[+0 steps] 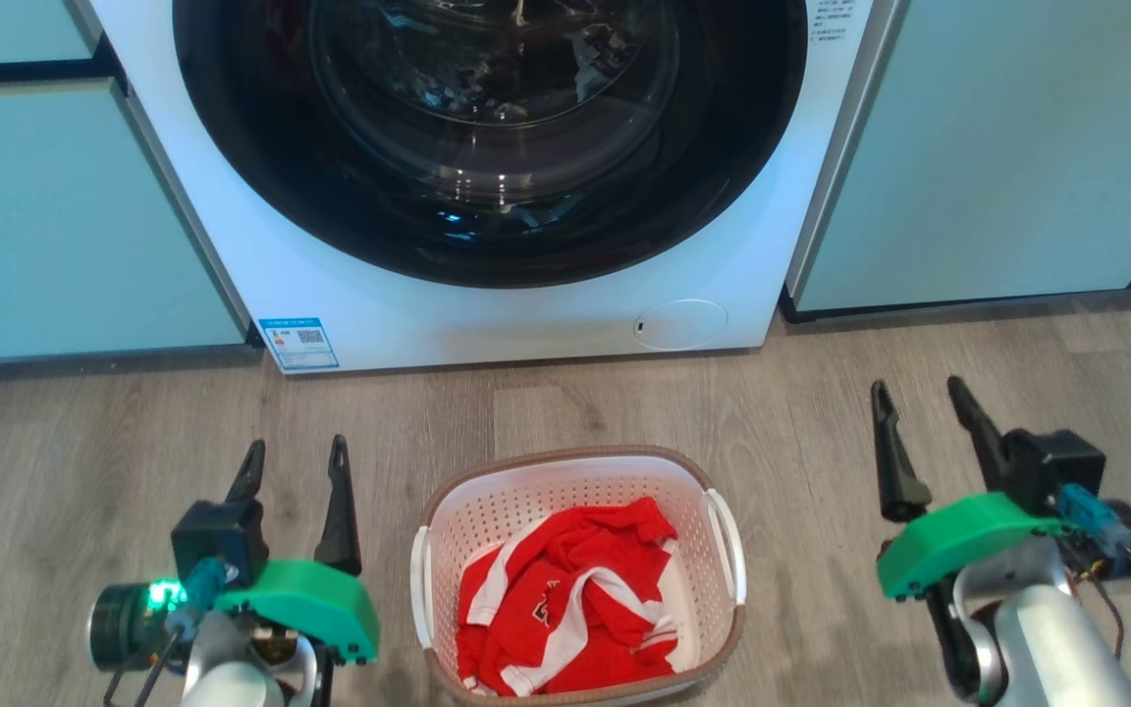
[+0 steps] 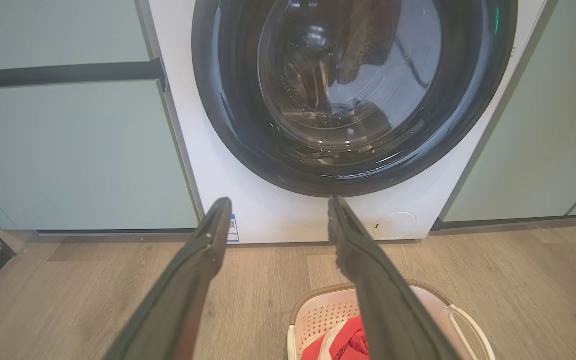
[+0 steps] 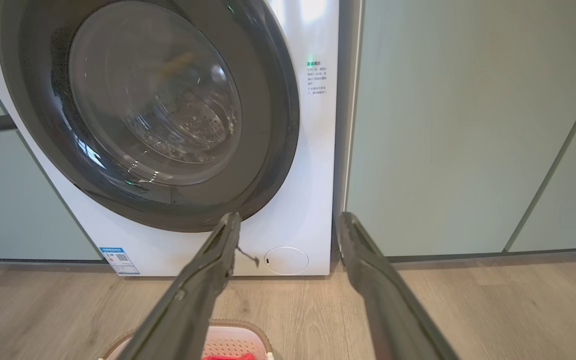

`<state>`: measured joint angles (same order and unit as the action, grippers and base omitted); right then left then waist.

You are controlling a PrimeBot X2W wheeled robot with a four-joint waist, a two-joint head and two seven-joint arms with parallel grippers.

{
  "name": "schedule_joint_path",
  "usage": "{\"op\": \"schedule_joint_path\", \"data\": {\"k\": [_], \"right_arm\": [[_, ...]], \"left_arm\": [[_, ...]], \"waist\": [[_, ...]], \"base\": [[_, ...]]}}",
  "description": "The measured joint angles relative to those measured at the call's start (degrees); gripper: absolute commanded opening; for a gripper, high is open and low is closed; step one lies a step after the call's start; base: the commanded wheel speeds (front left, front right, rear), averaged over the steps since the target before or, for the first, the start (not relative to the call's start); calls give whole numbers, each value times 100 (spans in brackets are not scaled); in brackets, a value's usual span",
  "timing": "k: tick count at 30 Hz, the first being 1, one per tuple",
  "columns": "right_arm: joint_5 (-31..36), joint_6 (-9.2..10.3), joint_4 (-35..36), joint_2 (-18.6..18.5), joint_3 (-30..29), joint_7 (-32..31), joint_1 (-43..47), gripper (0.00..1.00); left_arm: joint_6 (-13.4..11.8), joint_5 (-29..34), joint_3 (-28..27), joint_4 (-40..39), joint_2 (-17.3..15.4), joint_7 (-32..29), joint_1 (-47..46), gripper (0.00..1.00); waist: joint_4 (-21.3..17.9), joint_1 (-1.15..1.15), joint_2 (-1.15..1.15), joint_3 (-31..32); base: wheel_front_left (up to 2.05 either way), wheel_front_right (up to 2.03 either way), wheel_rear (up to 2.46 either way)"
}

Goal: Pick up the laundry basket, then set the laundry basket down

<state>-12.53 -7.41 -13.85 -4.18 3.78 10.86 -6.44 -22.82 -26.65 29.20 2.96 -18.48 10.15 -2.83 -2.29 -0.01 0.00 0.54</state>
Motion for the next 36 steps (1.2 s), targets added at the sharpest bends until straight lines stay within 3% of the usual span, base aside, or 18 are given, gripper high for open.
{"op": "schedule_joint_path", "data": {"k": [35, 36], "right_arm": [[-12, 0, 301, 76, -69, -222, 224, 100], [-12, 0, 301, 76, -69, -222, 224, 0]], "left_arm": [[-94, -16, 82, -89, -105, -70, 162, 100], [-89, -16, 107, -85, -110, -109, 162, 0]], "waist": [[18, 0, 0, -26], [17, 0, 0, -27]], "base": [[0, 0, 0], [0, 0, 0]]}}
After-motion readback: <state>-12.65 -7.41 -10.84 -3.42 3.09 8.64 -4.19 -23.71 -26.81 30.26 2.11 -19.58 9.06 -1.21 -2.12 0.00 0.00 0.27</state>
